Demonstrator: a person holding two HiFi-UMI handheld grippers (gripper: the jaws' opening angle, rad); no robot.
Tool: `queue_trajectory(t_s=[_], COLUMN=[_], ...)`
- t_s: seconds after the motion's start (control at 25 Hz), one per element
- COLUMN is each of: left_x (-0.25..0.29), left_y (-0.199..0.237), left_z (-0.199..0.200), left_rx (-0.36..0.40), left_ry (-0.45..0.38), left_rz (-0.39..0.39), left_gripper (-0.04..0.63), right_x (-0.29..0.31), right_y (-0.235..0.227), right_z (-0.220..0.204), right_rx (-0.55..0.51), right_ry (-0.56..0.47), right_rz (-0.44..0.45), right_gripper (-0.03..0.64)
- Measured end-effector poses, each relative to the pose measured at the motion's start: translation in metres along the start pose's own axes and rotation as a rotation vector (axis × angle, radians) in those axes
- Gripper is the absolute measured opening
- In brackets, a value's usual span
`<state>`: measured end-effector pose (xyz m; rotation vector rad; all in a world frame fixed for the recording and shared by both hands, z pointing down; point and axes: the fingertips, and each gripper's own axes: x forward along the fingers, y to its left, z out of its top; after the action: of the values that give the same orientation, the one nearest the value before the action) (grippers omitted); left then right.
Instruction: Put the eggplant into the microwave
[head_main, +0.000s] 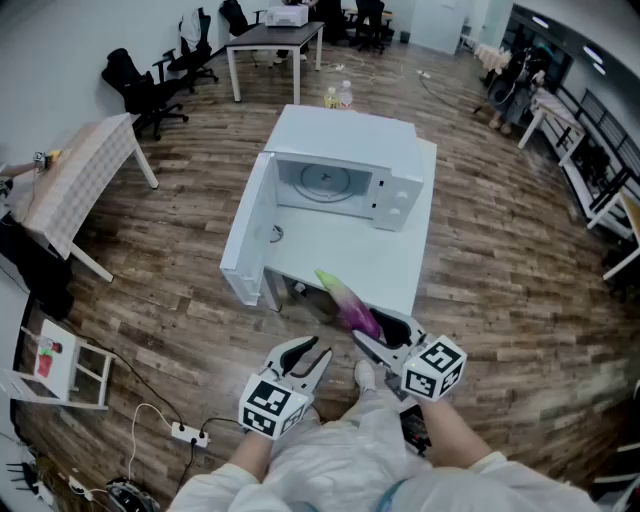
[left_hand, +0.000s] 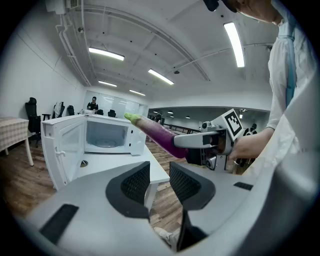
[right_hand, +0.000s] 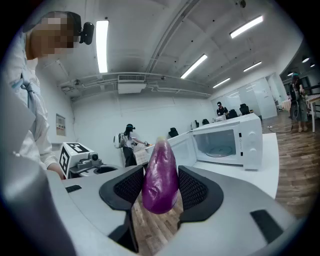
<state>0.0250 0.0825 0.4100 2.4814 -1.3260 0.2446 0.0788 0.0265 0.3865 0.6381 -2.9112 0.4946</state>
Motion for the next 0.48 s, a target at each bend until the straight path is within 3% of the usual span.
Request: queue_trajectory(t_s=[0.48], left_x=[0.008], left_y=[0.003], left_z=[0.005], left_rx=[0.001], left_ry=[-0.009], left_rz=[-0.010], left_gripper=[0.109], right_x=[0.001], right_y=[0.001], right_z=[0.014], right_rx=[-0.035], right_ry=[-0.038], right_rz=[0.009], right_gripper=[0.235])
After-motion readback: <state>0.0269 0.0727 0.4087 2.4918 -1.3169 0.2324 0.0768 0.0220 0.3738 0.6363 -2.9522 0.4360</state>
